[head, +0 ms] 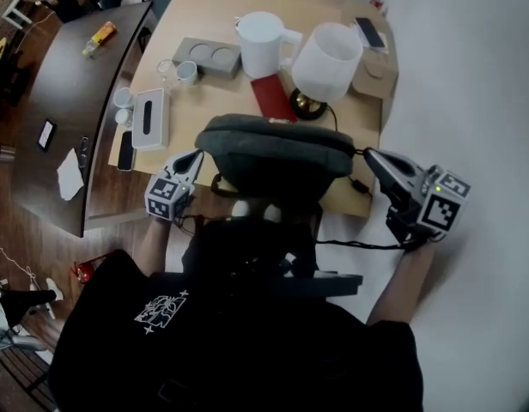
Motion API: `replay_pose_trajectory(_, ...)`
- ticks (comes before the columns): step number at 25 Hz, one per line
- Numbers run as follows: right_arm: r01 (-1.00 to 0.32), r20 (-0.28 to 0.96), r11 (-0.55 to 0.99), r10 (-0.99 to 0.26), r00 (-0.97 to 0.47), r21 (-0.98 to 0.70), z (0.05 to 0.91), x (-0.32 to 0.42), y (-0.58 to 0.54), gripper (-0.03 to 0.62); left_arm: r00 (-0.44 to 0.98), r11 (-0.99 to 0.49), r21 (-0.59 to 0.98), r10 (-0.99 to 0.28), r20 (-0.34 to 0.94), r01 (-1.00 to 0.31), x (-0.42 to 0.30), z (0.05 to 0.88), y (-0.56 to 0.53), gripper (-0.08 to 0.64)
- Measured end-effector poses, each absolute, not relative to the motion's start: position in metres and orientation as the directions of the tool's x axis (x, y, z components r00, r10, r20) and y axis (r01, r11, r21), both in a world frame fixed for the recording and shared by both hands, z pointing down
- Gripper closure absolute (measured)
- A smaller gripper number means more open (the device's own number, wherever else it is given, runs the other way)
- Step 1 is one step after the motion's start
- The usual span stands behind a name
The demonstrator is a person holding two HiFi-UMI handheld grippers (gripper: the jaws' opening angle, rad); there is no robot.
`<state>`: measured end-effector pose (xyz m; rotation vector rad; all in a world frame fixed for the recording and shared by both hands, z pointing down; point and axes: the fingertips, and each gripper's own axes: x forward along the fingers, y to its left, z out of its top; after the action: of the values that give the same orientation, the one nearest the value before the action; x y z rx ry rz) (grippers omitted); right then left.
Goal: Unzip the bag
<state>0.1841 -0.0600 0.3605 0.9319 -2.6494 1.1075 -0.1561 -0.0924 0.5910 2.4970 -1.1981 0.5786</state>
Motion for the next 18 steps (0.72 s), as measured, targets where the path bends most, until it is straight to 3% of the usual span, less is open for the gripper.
replay_pose_trajectory(10, -0.562, 0.419, 0.648, -0.382, -0.824, -0.514, 0.373, 0.146, -0.047, 0.563, 0.542, -0.571, 0.102, -0.685, 0.487, -0.814, -0.171, 0.596, -0.094, 0.557)
replay_pose_trajectory(15, -0.583, 0.497, 0.695, -0.36, -0.789, -0.421, 0.387, 0.143, -0.042, 0.531, 0.549, -0.576, 0.111, -0.679, 0.487, -0.81, -0.17, 0.597, -0.095, 0.557)
replay_pose_trajectory(18, -0.587, 0.474, 0.685, -0.382, -0.793, -0.431, 0.388, 0.142, -0.048, 0.531, 0.552, -0.576, 0.116, -0.678, 0.485, -0.809, -0.171, 0.598, -0.096, 0.557)
